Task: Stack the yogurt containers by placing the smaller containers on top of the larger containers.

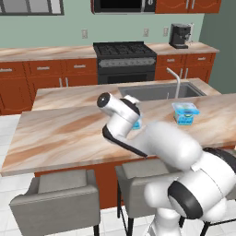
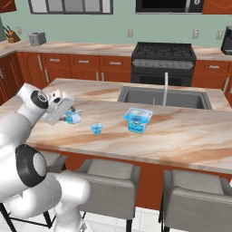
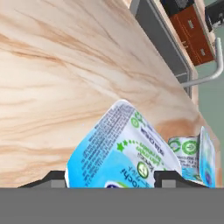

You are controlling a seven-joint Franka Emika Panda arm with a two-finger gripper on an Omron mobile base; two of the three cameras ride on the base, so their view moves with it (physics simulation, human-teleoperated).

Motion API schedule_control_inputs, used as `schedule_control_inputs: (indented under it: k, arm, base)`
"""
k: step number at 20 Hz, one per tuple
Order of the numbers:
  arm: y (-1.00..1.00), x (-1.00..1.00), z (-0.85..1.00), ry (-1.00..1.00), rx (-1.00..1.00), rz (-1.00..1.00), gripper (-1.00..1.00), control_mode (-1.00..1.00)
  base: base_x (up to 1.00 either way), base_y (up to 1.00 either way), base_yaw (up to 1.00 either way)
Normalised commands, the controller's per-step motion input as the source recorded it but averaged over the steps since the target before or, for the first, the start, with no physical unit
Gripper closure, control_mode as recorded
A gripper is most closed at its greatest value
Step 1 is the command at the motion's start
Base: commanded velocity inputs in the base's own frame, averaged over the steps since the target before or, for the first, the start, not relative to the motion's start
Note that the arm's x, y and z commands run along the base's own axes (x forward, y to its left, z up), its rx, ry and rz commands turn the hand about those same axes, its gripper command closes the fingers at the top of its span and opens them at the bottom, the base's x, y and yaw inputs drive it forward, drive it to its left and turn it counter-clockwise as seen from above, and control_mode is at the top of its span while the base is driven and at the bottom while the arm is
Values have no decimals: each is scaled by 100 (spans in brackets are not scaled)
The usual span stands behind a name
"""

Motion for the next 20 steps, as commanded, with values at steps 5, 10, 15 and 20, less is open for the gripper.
schedule_control_inputs:
  k: [5,10,15,20]
  arm:
    - [-15,-17,47,-22,5,0,100,-100]
    - [-24,-17,50,-22,8,0,100,-100]
    - [-37,-18,44,-15,7,0,100,-100]
    - [-43,-18,40,-12,3,0,100,-100]
  base:
    - [0,0,0]
    - [0,0,0]
    - [0,0,0]
    - [0,0,0]
